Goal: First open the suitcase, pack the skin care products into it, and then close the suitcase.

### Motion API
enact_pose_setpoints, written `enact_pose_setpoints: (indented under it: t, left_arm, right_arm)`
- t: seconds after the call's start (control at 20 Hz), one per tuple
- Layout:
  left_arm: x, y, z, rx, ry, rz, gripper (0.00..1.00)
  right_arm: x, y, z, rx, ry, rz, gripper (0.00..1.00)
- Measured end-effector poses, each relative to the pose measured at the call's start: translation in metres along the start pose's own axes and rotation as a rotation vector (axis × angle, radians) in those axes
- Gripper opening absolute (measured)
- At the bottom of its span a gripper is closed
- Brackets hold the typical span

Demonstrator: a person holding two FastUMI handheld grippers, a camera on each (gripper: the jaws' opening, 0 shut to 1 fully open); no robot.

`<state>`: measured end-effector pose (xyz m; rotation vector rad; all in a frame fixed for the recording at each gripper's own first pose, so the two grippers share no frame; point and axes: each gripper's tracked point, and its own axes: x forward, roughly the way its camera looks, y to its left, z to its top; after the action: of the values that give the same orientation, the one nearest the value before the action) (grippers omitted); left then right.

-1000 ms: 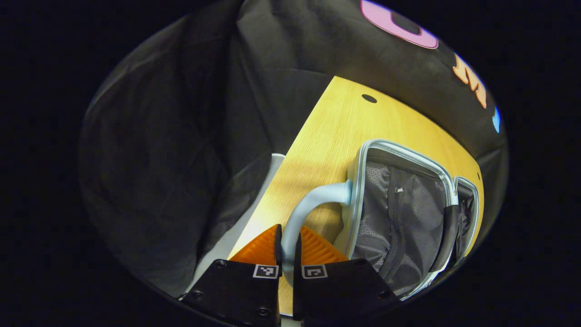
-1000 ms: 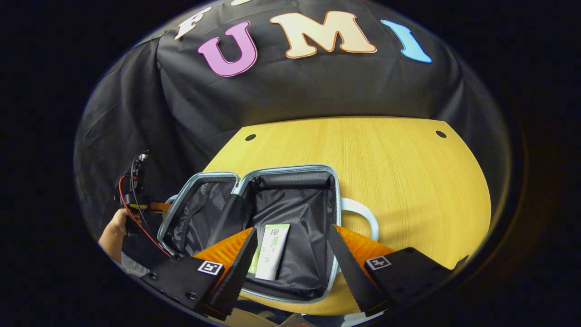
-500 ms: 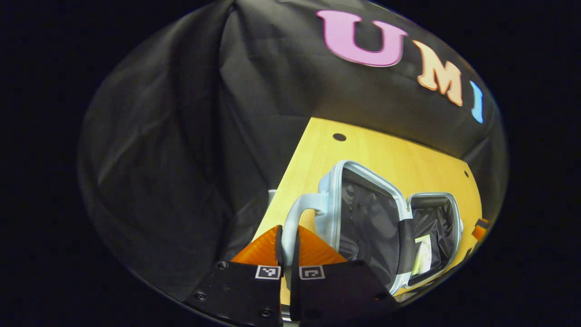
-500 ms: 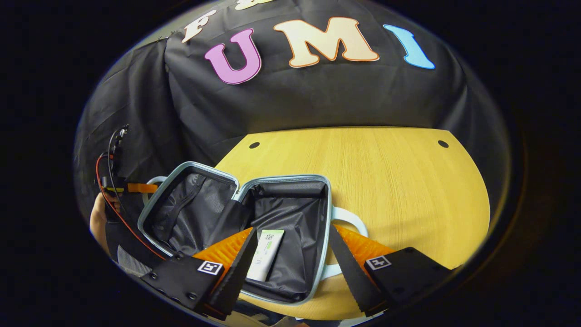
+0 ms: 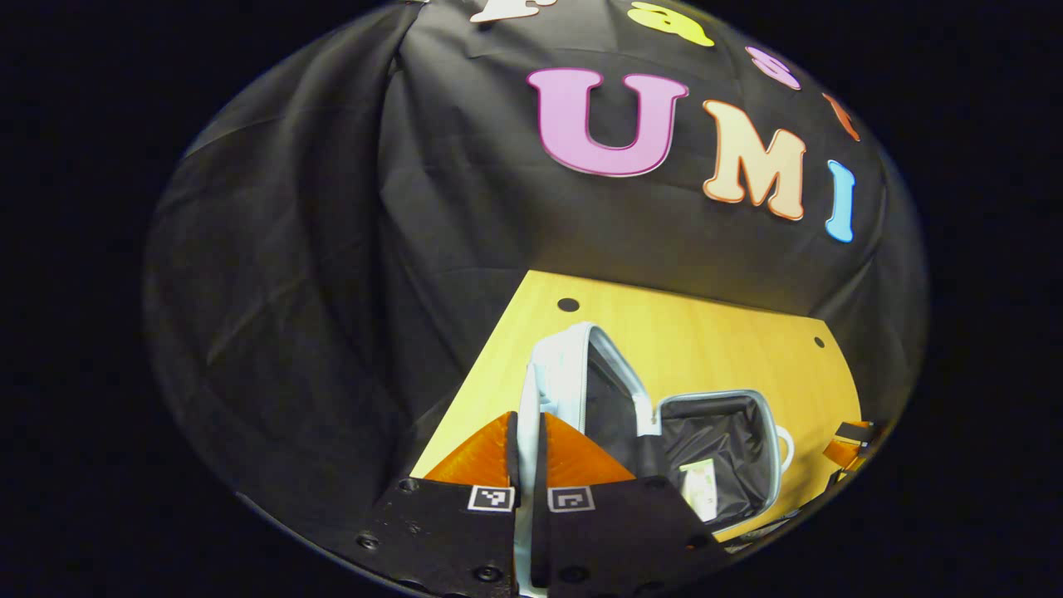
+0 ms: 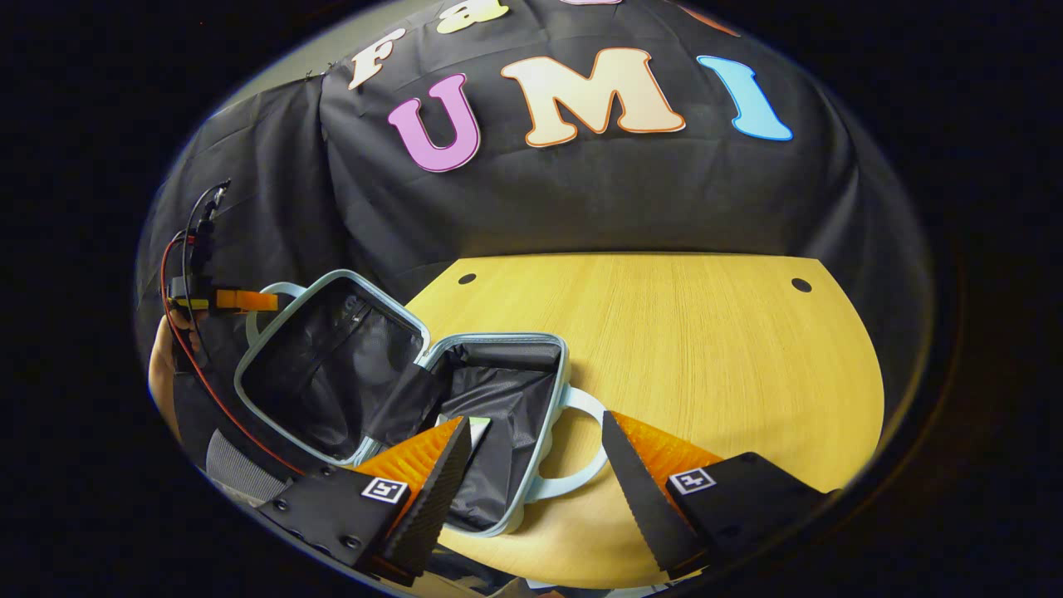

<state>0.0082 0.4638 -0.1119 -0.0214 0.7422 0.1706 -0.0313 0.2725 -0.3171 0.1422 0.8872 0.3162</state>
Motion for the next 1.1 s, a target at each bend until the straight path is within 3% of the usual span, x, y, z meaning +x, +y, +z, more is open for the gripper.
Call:
enact_pose_setpoints:
  t: [0.4,1.1]
  left_arm:
    - [-0.027,-0.095,0.025,0.059,-0.052,-0.113,0.0]
    - [-0.027,-0.266,0.012,0.082,-0.012,-0.463,0.0]
  right_arm:
    - [-0.024,-0.027,0.004,-0.014,-0.022,0.022,0.98]
    - [-0.048,-0.077,0.001,0.041,-0.05,-0.008,0.98]
